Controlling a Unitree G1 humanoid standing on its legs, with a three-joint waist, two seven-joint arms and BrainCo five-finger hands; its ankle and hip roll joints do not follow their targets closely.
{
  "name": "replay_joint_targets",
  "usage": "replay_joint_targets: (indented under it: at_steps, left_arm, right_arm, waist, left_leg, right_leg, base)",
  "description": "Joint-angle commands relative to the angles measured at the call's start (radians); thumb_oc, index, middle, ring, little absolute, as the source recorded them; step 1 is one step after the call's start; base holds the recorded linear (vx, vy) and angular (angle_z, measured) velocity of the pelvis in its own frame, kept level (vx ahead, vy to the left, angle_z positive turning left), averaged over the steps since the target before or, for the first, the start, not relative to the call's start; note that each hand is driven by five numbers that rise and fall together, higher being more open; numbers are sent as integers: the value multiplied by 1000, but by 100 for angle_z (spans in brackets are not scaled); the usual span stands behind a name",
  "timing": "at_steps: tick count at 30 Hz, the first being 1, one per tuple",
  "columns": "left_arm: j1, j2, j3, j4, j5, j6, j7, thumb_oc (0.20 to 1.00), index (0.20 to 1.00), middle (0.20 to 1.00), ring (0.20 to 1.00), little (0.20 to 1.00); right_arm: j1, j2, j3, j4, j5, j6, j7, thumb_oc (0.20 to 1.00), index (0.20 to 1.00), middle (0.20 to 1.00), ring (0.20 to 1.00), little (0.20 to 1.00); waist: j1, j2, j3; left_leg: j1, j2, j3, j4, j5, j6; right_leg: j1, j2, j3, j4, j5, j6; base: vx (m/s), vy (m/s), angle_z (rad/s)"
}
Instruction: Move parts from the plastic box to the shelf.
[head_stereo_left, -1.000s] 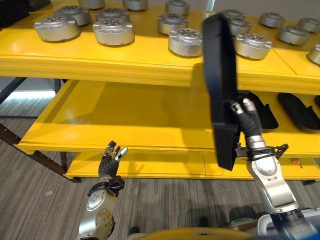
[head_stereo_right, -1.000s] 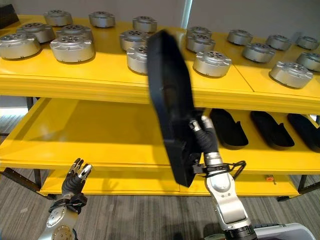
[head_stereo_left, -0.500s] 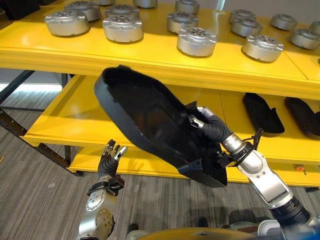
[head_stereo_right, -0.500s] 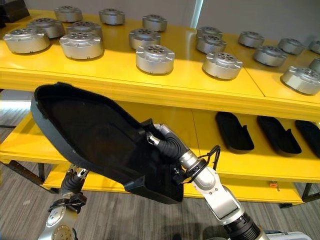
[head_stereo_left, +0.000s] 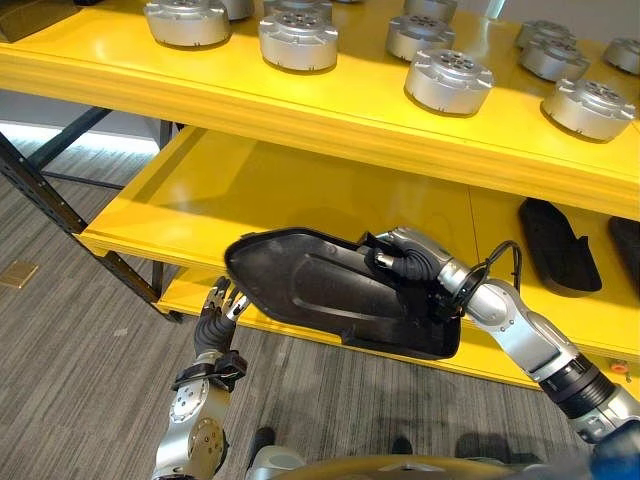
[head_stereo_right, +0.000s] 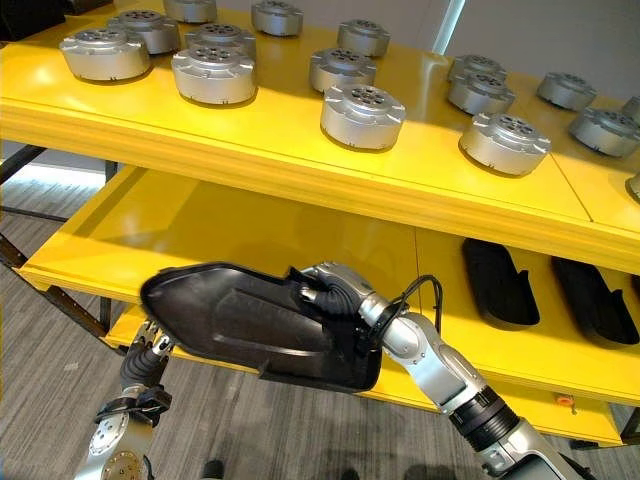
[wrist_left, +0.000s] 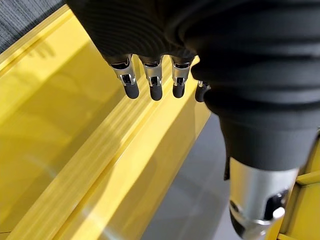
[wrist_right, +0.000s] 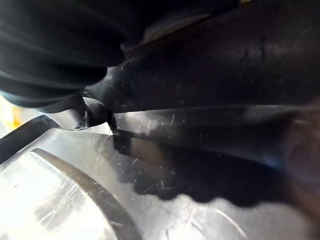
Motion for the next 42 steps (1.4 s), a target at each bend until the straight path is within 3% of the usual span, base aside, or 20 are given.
replay_joint_targets:
  at_steps: [1,6,7,14,17,20,22,25,34,42]
  left_arm:
    - [-50,30,-9,-5,19,-60,-29,1000,1000,1000,1000,1000]
    - [-51,38,-21,-3,16,-58,-16,1000,1000,1000,1000,1000]
    - [-56,43,-35,-2,13,-54,-2,1000,1000,1000,1000,1000]
    - [-51,45,-47,-15,10,-38,9,1000,1000,1000,1000,1000]
    - [-61,64,-70,-26,4,-26,11,1000,1000,1000,1000,1000]
    - [-112,99,-122,-35,-17,-30,12,1000,1000,1000,1000,1000]
    - [-126,104,-128,-34,-24,-34,12,1000,1000,1000,1000,1000]
    - [-161,114,-159,-49,-36,-43,26,1000,1000,1000,1000,1000]
    - [-156,117,-181,-59,-47,-42,24,1000,1000,1000,1000,1000]
    - [-122,151,-189,-73,-63,-52,10,1000,1000,1000,1000,1000]
  right_arm:
    - [-110,23,-69,4,6,-5,-114,200,200,200,200,200]
    - [-149,79,-148,137,41,50,-219,200,200,200,200,200]
    - [-174,135,-171,204,109,73,-269,200,200,200,200,200]
    - [-230,206,-198,349,234,107,-336,200,200,200,200,200]
    - [-307,222,-225,444,338,113,-383,200,200,200,200,200]
    - [-443,183,-248,541,394,117,-433,200,200,200,200,200]
    - [-478,171,-247,565,399,117,-441,200,200,200,200,200]
    - [-595,103,-260,639,400,138,-492,200,200,200,200,200]
    - [-702,46,-258,804,426,150,-522,200,200,200,200,200]
    - [-807,-13,-190,998,415,155,-507,200,200,200,200,200]
  waist:
    - [11,7,-34]
    - [24,7,-32]
    - [29,10,-30]
    - [40,10,-29]
    - [44,10,6]
    - [47,19,96]
    - [45,24,104]
    - [22,49,124]
    - [6,61,123]
    - [6,72,114]
  left_leg:
    - [0,-22,5,6,44,67]
    - [-2,-24,2,6,42,72]
    - [-1,-24,3,6,41,74]
    - [10,-26,5,6,35,80]
    - [-23,-27,8,66,24,84]
    - [-167,-36,-13,260,-30,78]
    - [-200,-37,-18,294,-43,77]
    - [-326,-41,-29,457,-109,78]
    - [-455,-34,-49,616,-170,81]
    - [-510,-38,-65,640,-167,82]
  right_leg:
    - [80,-38,-13,59,-9,14]
    - [81,-39,-16,62,-10,12]
    - [81,-39,-16,63,-11,11]
    - [87,-38,-14,71,-18,7]
    - [62,-41,-13,118,-40,1]
    - [-48,-49,-1,242,-69,-8]
    - [-89,-49,6,281,-77,-9]
    - [-237,-59,38,456,-130,-18]
    - [-378,-63,67,617,-186,-33]
    - [-432,-56,69,641,-188,-38]
  base:
    - [0,0,0]
    - [0,0,0]
    - [0,0,0]
    - [0,0,0]
    - [-94,-6,1]
    - [-296,-13,10]
    - [-222,30,29]
    - [-177,75,8]
    - [-89,18,-9]
    - [-48,-12,0]
